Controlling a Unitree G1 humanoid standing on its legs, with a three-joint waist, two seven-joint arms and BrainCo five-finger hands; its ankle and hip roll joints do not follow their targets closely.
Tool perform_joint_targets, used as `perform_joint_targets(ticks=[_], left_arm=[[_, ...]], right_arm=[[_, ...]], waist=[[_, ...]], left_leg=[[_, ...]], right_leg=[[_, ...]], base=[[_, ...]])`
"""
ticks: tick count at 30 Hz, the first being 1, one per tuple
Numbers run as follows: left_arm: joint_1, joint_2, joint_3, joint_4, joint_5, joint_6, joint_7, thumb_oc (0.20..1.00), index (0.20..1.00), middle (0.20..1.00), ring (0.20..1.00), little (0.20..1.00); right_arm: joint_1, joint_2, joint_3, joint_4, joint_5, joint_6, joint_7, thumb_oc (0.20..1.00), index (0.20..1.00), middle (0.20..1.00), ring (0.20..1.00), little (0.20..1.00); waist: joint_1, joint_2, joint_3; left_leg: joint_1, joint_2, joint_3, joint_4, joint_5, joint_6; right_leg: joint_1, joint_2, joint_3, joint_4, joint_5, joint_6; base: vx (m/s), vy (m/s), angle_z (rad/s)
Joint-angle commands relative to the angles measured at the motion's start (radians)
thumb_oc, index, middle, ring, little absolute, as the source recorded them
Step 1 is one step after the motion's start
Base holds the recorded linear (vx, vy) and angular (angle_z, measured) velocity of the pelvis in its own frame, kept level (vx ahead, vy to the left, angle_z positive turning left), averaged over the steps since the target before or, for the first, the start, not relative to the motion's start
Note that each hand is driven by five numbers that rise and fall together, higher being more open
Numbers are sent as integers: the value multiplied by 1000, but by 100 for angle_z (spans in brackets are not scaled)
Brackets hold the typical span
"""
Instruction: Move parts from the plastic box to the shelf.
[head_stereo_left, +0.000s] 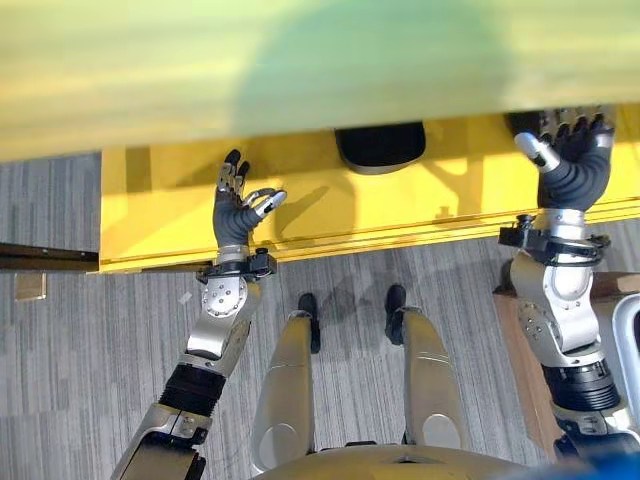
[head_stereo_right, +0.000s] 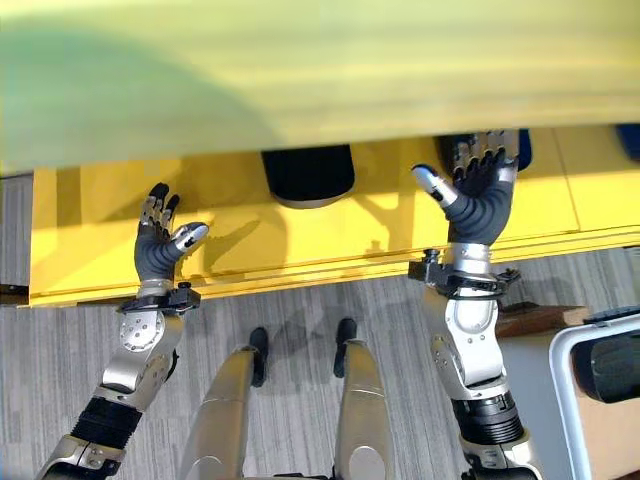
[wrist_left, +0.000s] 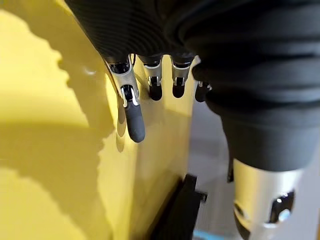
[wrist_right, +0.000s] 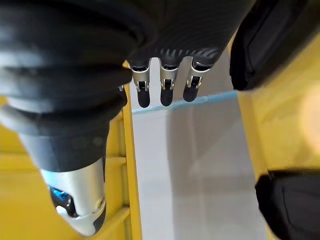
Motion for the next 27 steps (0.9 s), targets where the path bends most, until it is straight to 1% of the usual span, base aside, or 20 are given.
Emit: perform_joint_targets(ticks=[1,2,4,5,6,7,8,11,12,13,14,16,18,19,20,21,22,24,25,27], left_arm=[[29,-9,-16,14,-5,-19,-46,1000,1000,1000,1000,1000],[45,-8,-7,17,-10,-23,-62,1000,1000,1000,1000,1000],[71,-9,8,26,-12,-24,-82,1000,1000,1000,1000,1000],[92,-10,16,26,-12,-18,-107,1000,1000,1000,1000,1000],[94,-11,16,25,-12,-18,-107,1000,1000,1000,1000,1000],[103,-16,20,33,-8,-17,-115,1000,1000,1000,1000,1000],[146,-35,44,55,2,-11,-140,1000,1000,1000,1000,1000],[179,-58,47,72,-11,-6,-160,1000,1000,1000,1000,1000],[179,-58,47,72,-11,-6,-160,1000,1000,1000,1000,1000],[174,-70,36,85,-19,-5,-172,1000,1000,1000,1000,1000],[173,-71,36,85,-19,-6,-172,1000,1000,1000,1000,1000],[162,-78,20,96,-18,-4,-184,1000,1000,1000,1000,1000],[156,-86,20,97,-20,-6,-185,1000,1000,1000,1000,1000],[150,-89,18,99,-19,-6,-191,1000,1000,1000,1000,1000],[150,-89,18,99,-19,-6,-191,1000,1000,1000,1000,1000],[170,-92,22,90,-20,-6,-206,1000,1000,1000,1000,1000],[180,-89,24,86,-11,-2,-211,1000,1000,1000,1000,1000],[203,-82,30,73,-11,1,-217,1000,1000,1000,1000,1000],[213,-81,35,66,-13,1,-221,1000,1000,1000,1000,1000],[235,-82,36,46,-21,5,-231,1000,1000,1000,1000,1000]], right_arm=[[4,-16,23,-72,-15,-32,78,1000,1000,1000,1000,1000],[44,-3,53,-31,34,-11,117,1000,1000,1000,1000,1000],[87,-4,64,-16,38,11,146,1000,1000,1000,1000,1000],[140,-4,69,13,86,31,192,1000,1000,1000,1000,1000],[143,-5,69,12,86,31,193,1000,1000,1000,1000,1000],[165,-10,65,15,69,42,194,1000,1000,1000,1000,1000],[207,-21,43,6,60,59,216,1000,1000,1000,1000,1000],[220,-40,31,-8,91,50,239,1000,1000,1000,1000,1000],[220,-41,30,-7,91,50,240,1000,1000,1000,1000,1000],[228,-49,21,-8,97,48,242,1000,1000,1000,1000,1000],[228,-50,20,-8,97,48,242,1000,1000,1000,1000,1000],[243,-67,4,-14,101,45,250,1000,1000,1000,1000,1000],[247,-73,-4,-18,101,45,249,1000,1000,1000,1000,1000],[258,-84,-20,-16,107,43,249,1000,1000,1000,1000,1000],[259,-84,-21,-15,107,43,249,1000,1000,1000,1000,1000],[280,-88,-29,-14,106,49,251,1000,1000,1000,1000,1000],[297,-84,-35,-16,104,53,261,1000,1000,1000,1000,1000],[308,-77,-32,-16,109,56,275,1000,1000,1000,1000,1000],[310,-76,-29,-13,109,57,278,1000,1000,1000,1000,1000],[316,-68,-27,-8,119,60,286,1000,1000,1000,1000,1000]], waist=[[-3,16,-36],[-7,22,-66],[-12,25,-101],[-17,31,-138],[-17,31,-138],[-20,36,-154],[-25,50,-224],[-25,58,-241],[-25,59,-241],[-31,67,-236],[-31,68,-236],[-38,78,-228],[-41,80,-224],[-46,78,-217],[-46,78,-218],[-47,66,-223],[-44,48,-226],[-32,30,-233],[-27,25,-236],[-18,22,-241]], left_leg=[[67,27,-63,-203,129,-22],[144,43,-57,-305,171,-29],[226,60,-45,-411,214,-36],[290,81,-39,-498,253,-45],[295,81,-39,-505,256,-45],[330,89,-30,-551,279,-59],[434,127,0,-670,341,-96],[447,171,7,-678,386,-122],[447,171,6,-678,386,-123],[433,186,6,-678,415,-138],[431,187,4,-678,415,-139],[404,196,16,-678,459,-147],[393,193,34,-678,468,-143],[379,173,97,-678,469,-116],[379,172,98,-678,469,-115],[396,93,156,-671,407,-67],[398,30,150,-593,325,-42],[396,-52,70,-518,242,-15],[403,-79,40,-498,205,-3],[412,-121,1,-483,176,14]], right_leg=[[147,33,-19,-97,-3,-13],[211,43,-24,-178,26,-3],[274,52,-25,-260,51,4],[331,53,-34,-333,69,10],[336,54,-34,-338,71,9],[362,58,-37,-367,77,13],[453,95,-43,-456,85,11],[473,140,-44,-449,63,-14],[472,141,-45,-449,62,-14],[471,158,-48,-441,52,-30],[469,159,-49,-441,51,-31],[466,173,-66,-453,51,-46],[467,170,-78,-467,59,-47],[470,165,-97,-494,75,-47],[471,164,-97,-497,77,-46],[489,156,-117,-552,112,-34],[502,144,-120,-568,124,-35],[504,140,-101,-577,136,-34],[506,142,-88,-579,137,-32],[511,153,-66,-578,137,-29]], base=[[86,-31,-18],[123,-39,-18],[141,-56,-14],[118,-60,-14],[112,-72,-18],[143,-203,-6],[143,-250,-3],[-10,-276,-19],[-104,-212,-11],[-62,-110,-5],[-127,-211,7],[-85,-152,20],[-60,-97,24],[-71,-108,15],[-61,-162,39],[-27,-141,45],[-17,-153,45],[30,-35,3],[62,16,-11],[79,43,-22]])
